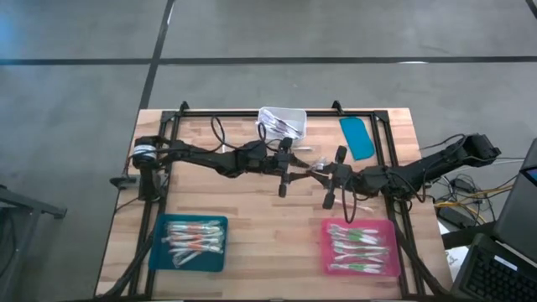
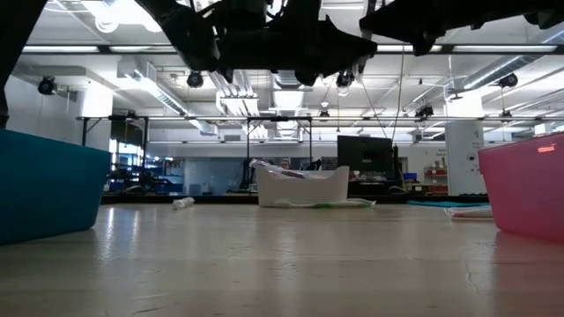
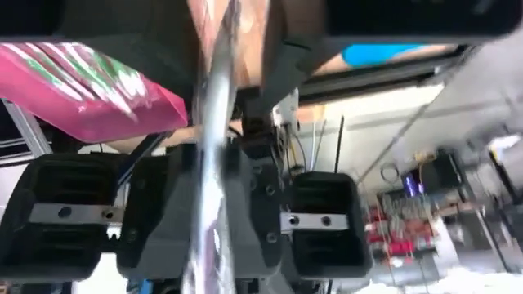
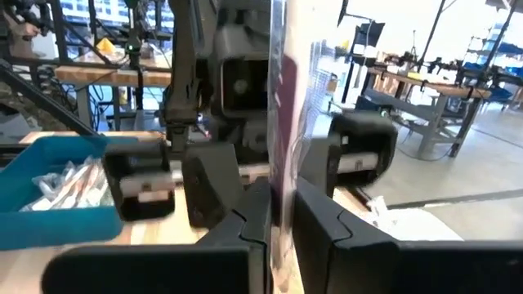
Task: Pick & Place Toothbrushes
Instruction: Put the violet toothbrush into the white bin
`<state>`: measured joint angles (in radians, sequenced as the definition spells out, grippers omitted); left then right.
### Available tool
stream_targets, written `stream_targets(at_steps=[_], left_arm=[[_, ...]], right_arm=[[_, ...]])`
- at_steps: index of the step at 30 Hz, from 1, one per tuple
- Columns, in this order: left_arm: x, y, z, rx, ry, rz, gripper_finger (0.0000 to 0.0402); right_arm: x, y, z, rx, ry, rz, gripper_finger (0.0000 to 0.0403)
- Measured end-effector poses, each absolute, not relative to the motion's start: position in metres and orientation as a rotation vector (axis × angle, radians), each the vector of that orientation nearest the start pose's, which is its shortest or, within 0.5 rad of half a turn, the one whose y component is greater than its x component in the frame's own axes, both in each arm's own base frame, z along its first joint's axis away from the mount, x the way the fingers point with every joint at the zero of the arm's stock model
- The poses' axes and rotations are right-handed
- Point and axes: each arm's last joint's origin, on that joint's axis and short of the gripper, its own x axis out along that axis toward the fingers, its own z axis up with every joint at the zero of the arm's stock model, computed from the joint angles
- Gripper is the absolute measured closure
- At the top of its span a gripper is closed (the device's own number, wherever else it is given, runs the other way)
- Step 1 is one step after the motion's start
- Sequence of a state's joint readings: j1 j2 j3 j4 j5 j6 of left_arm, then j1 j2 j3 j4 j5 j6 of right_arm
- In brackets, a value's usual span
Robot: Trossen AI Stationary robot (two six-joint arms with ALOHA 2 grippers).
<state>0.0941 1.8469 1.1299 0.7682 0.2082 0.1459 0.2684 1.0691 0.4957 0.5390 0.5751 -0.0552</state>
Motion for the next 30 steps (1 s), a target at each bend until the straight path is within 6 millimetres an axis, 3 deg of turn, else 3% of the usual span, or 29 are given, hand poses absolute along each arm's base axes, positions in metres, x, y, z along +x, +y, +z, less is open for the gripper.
stream_targets(at_steps=[7, 16, 23, 30], left_arm=[[0.386, 0.040, 0.266, 0.164, 0.158, -0.003, 0.0201], [0.320, 0.036, 0.290, -0.023, 0.502, 0.067, 0.0192], [0.265, 0.031, 0.296, -0.076, 0.402, 0.164, 0.0199], [0.222, 0.027, 0.293, -0.099, 0.231, 0.204, 0.0200]], right_arm=[[0.219, 0.043, 0.246, -0.057, 0.068, -0.310, 0.0379], [0.224, 0.030, 0.248, -0.088, 0.165, -0.368, 0.0379], [0.230, 0.004, 0.259, -0.100, 0.253, -0.429, 0.0379], [0.242, -0.034, 0.274, -0.059, 0.316, -0.391, 0.0379]])
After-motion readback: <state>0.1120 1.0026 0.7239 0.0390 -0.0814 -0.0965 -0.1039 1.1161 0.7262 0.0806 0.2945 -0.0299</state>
